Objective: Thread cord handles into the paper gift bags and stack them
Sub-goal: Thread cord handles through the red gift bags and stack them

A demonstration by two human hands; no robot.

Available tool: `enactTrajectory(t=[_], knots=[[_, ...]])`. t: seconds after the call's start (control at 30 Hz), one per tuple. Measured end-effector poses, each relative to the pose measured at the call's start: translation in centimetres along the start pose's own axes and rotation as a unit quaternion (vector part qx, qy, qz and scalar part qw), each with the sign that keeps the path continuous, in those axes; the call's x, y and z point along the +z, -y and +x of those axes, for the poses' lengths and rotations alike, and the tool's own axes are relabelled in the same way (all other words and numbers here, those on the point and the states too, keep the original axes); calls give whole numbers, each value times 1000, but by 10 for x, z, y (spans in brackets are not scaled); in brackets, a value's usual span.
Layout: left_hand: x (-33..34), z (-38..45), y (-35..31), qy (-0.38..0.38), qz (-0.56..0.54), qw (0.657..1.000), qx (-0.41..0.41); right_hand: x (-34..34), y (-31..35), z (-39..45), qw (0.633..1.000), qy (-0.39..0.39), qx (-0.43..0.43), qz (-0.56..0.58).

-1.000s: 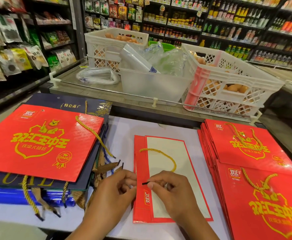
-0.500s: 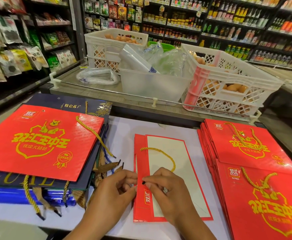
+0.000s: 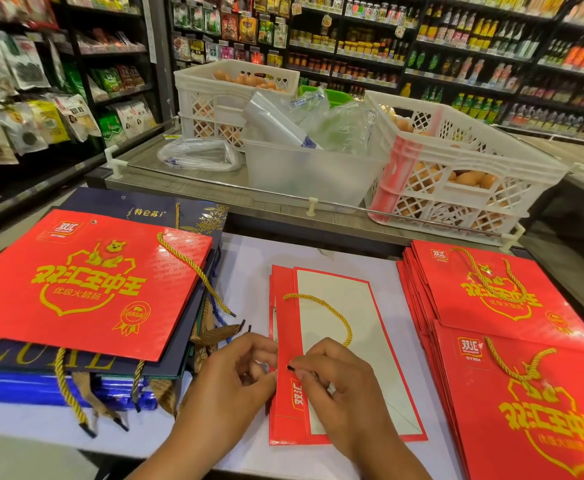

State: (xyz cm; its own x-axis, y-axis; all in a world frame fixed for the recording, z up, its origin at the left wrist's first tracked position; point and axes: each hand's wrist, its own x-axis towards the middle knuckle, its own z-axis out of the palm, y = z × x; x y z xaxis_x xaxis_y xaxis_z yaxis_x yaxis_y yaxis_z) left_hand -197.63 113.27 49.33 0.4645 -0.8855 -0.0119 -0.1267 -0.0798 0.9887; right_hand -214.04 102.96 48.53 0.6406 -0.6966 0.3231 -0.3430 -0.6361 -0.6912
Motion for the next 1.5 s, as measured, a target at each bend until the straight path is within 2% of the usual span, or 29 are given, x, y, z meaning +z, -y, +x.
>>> enactTrajectory(t=[0.27,0.47,0.67,1.13,1.23,1.5], knots=[[0,0,-1,7,32,999,4,2,0,2,999,17,-7,-44],[-2,0,1,32,69,997,1,-1,-2,2,999,10,17,-28],[-6,0,3,41,81,996,10,0,-2,2,1000,20,1,-18],[-4,-4,-1,13,-5,1000,8,-2,-3,2,1000,-19,6,18],[-4,-5,-1,18,-54,998,-4,-2,-1,0,1000,-24,9,17],[-5,-7,5,31,28,999,35,-5,4,-10,999,1,-27,-24]])
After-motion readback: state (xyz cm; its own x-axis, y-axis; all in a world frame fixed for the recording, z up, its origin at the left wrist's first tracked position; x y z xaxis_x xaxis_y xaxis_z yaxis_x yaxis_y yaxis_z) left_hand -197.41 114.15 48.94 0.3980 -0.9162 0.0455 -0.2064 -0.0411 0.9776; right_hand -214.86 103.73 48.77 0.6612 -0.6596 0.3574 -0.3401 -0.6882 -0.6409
